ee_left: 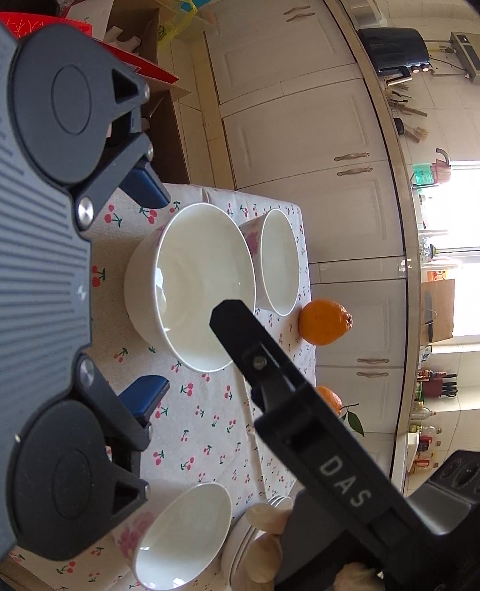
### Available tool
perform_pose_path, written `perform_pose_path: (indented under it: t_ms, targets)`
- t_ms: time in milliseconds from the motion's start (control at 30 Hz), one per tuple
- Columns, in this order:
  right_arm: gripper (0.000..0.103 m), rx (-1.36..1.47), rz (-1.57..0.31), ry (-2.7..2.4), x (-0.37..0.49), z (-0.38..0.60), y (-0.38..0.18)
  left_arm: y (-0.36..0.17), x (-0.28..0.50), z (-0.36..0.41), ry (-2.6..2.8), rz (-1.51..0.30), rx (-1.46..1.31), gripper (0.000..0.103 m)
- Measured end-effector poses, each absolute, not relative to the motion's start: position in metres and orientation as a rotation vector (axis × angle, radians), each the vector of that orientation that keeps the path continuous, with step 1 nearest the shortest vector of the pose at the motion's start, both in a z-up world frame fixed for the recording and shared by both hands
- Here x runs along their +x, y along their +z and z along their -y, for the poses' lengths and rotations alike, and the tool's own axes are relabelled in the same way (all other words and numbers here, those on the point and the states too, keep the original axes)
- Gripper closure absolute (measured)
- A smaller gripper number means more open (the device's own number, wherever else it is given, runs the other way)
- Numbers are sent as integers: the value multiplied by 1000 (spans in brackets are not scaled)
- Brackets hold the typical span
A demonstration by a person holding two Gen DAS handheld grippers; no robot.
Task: Organize plates and bowls
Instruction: 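Lift the bowl with the right gripper and carry it toward the plate stack, then lower the held bowl onto the cloth beside the plate stack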
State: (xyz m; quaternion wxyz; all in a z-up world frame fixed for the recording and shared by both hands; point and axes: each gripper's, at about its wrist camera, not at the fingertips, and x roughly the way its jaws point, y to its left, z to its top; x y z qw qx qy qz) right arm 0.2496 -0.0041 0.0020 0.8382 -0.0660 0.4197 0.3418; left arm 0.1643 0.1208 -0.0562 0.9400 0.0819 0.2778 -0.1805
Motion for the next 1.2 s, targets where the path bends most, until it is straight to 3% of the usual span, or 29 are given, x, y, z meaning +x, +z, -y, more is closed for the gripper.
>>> perform_pose_path:
  t_ms: [733,1200]
  targets:
    - [36,-75,-1001,764,291,-8,-25,-60,178,-120,-394,-572,153,9]
    - [36,-42,-1012,776,288,-2,-20,-54,175,-119,-405,-579,159,9]
